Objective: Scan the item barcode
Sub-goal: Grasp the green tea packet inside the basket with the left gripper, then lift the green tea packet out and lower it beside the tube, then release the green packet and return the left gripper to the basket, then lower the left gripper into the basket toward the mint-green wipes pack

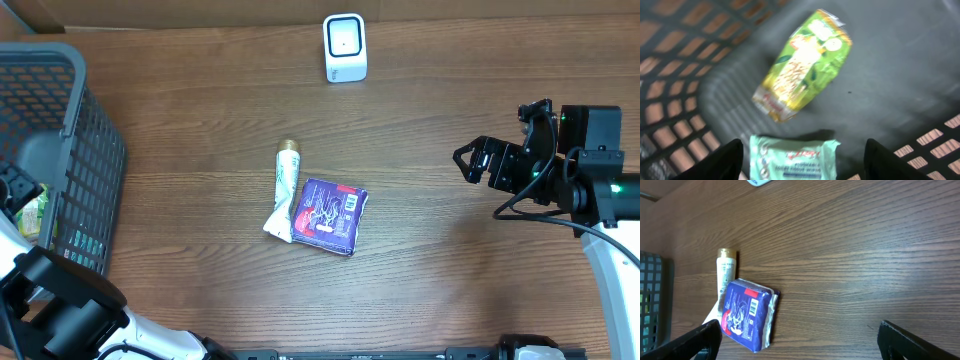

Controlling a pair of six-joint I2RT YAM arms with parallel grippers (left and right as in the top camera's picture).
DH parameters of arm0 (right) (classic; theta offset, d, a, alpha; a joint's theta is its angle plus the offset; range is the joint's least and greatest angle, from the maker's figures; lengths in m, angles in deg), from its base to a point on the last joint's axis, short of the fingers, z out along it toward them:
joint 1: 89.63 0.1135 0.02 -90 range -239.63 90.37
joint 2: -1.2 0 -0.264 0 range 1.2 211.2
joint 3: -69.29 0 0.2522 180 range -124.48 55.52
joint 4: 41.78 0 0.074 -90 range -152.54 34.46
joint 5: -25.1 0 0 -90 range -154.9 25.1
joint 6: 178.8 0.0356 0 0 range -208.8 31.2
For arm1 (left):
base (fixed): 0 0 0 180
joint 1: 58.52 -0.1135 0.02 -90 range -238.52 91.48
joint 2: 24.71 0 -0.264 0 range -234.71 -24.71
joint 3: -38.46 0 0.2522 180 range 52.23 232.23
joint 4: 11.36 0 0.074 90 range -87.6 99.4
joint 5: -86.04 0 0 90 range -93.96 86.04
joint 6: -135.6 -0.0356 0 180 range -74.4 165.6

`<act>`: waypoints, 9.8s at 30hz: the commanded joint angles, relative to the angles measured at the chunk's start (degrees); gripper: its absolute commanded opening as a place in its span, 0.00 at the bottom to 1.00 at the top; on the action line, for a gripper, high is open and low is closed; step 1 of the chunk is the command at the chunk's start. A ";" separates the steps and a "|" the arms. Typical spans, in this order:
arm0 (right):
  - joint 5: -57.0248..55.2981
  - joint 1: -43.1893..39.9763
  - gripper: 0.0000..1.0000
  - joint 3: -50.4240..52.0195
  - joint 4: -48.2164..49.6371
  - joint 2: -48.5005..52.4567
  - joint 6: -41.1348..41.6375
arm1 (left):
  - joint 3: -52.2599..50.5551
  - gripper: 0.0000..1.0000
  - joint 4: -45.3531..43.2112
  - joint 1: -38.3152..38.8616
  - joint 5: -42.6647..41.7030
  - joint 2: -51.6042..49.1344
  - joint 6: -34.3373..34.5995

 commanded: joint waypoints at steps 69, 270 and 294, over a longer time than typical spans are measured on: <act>0.33 -0.22 1.00 -1.09 0.26 0.17 -0.44 | -14.91 0.55 -25.86 -0.35 3.72 -10.78 -24.76; 0.33 -0.22 1.00 -1.09 0.26 0.17 -0.46 | 1.01 1.00 12.37 -0.31 -7.13 3.08 13.86; 0.33 -0.22 1.00 -1.09 0.26 0.17 -0.44 | -26.82 1.00 -12.46 -0.31 -7.02 3.08 7.43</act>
